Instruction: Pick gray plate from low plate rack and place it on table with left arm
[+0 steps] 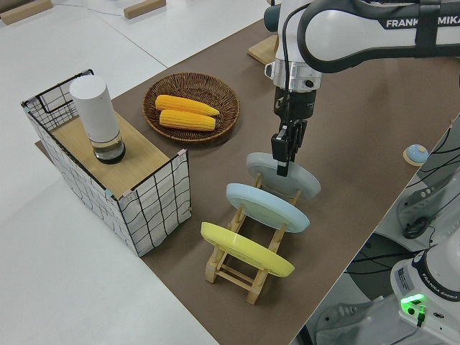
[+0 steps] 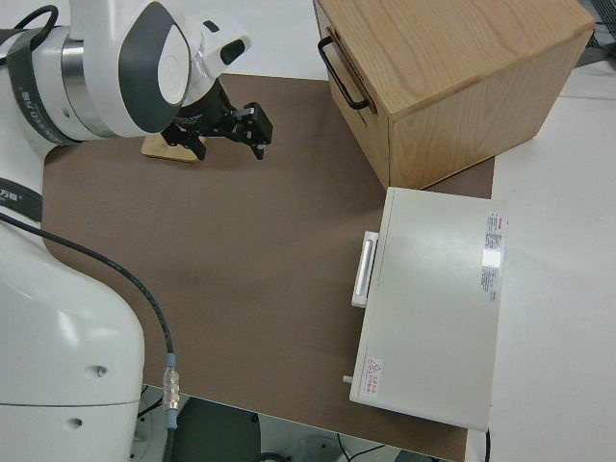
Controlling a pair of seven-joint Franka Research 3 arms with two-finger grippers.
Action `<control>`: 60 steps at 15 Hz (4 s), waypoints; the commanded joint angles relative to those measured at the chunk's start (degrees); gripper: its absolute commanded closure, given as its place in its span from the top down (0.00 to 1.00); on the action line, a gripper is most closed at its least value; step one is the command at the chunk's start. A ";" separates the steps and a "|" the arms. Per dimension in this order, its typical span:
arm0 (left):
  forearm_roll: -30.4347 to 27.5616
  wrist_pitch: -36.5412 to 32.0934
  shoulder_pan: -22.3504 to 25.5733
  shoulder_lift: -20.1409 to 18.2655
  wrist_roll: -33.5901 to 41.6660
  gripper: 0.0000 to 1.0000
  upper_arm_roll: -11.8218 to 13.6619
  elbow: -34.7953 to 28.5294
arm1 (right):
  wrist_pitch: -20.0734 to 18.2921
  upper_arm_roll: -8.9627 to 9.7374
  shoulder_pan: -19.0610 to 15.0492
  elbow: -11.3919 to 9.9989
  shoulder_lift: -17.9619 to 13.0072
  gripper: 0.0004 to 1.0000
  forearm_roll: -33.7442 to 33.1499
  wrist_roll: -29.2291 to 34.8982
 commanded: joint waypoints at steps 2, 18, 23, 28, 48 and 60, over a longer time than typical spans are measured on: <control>-1.56 1.32 0.13 -0.64 0.50 0.00 1.00 -0.90 | -0.81 0.98 -1.15 0.51 -0.15 0.98 -0.08 0.69; -4.17 -10.28 -0.84 -2.40 0.32 0.00 0.30 11.23 | -0.81 0.98 -1.15 0.51 -0.15 0.98 -0.08 0.69; -20.43 -6.17 -0.58 -3.98 -0.38 0.00 0.29 8.52 | -0.81 0.98 -1.06 0.51 -0.07 0.98 -0.08 0.69; -24.40 6.22 -0.32 -8.99 -3.63 0.00 -1.98 -3.26 | -0.81 0.89 -1.06 0.51 -0.07 0.98 -0.08 0.69; -28.28 23.65 0.74 -13.21 -4.95 0.80 -5.77 -23.40 | -0.81 0.98 -1.15 0.51 -0.15 0.98 -0.08 0.69; -22.84 11.99 0.92 -5.94 -4.60 0.99 -4.89 -6.66 | -0.81 0.98 -1.15 0.51 -0.07 0.98 -0.08 0.69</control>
